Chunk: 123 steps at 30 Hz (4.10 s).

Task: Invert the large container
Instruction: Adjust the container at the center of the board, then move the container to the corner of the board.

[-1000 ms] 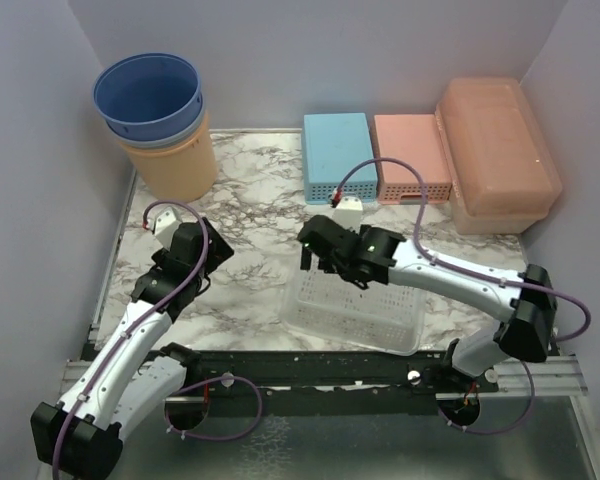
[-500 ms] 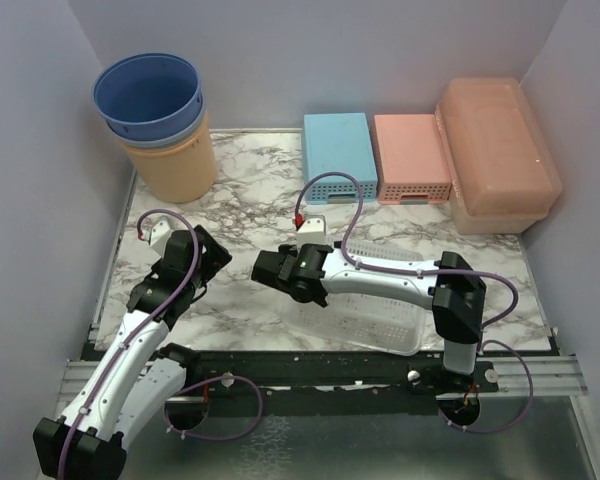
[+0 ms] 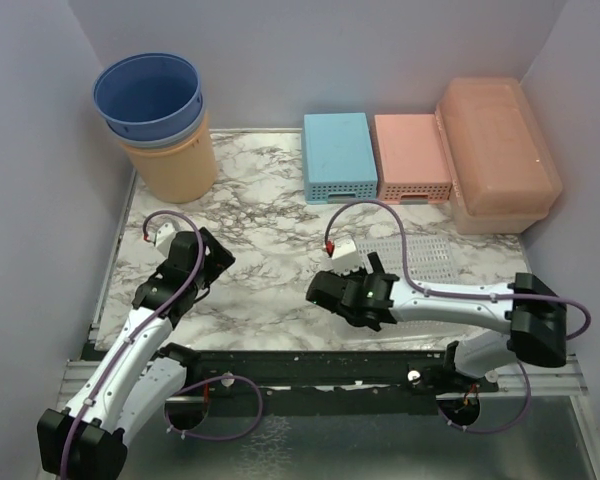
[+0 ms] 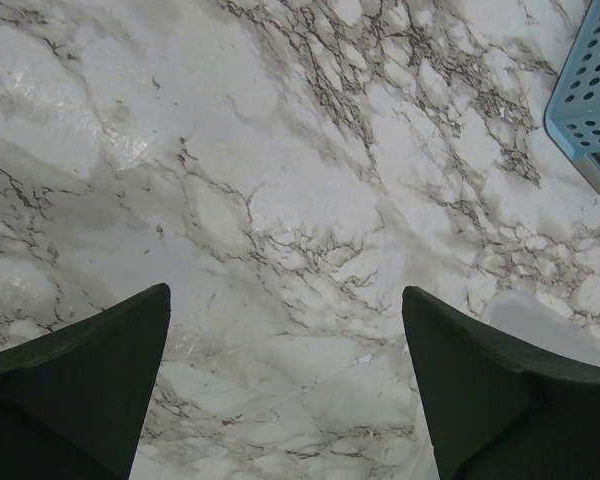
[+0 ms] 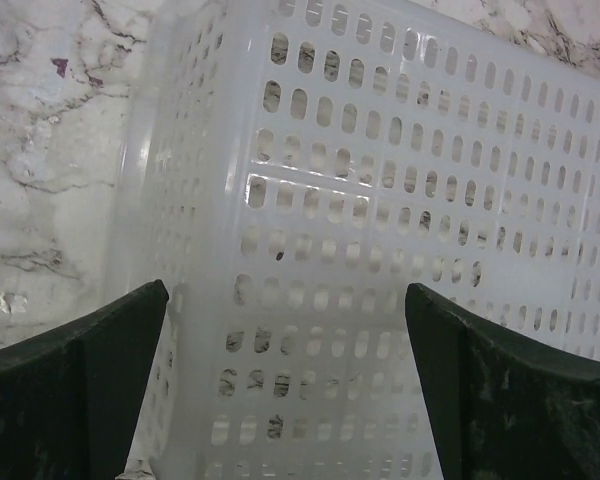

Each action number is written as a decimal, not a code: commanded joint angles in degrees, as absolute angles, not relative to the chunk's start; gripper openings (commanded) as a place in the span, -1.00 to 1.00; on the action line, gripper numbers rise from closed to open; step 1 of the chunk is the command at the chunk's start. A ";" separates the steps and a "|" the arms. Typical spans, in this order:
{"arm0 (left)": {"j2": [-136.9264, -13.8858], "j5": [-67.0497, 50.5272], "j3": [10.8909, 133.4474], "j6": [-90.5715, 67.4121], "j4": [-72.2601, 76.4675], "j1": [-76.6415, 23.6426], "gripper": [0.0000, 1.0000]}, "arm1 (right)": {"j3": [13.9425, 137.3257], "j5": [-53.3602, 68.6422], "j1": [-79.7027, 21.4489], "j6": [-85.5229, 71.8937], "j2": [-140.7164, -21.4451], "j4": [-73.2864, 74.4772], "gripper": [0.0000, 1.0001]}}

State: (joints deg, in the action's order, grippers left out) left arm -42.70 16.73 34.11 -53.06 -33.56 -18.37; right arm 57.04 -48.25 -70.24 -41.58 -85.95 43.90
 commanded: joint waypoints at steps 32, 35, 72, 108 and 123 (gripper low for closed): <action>-41.16 13.39 34.54 -53.89 -32.77 -17.58 0.98 | 69.67 -49.65 -53.02 -50.70 -99.18 53.76 1.00; -40.90 13.53 34.54 -53.61 -32.78 -17.60 0.98 | 67.47 -47.65 -51.11 -48.03 -97.31 50.46 1.00; -42.35 12.03 32.87 -53.98 -30.59 -17.59 0.98 | 56.67 -47.57 -55.28 -61.97 -79.85 71.42 1.00; -99.40 -3.75 50.46 -69.13 33.21 -63.05 0.80 | 76.26 -36.21 -47.36 -48.15 -61.67 53.22 1.00; -114.37 -2.93 61.29 -75.31 40.94 -68.72 0.70 | 76.79 -31.42 -46.73 -44.70 -62.45 49.75 1.00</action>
State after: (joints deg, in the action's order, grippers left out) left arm -111.59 -2.98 58.24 -73.17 36.84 -67.94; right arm 75.94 -33.93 -47.11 -46.46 -62.06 50.92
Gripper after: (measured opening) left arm 0.855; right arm 0.998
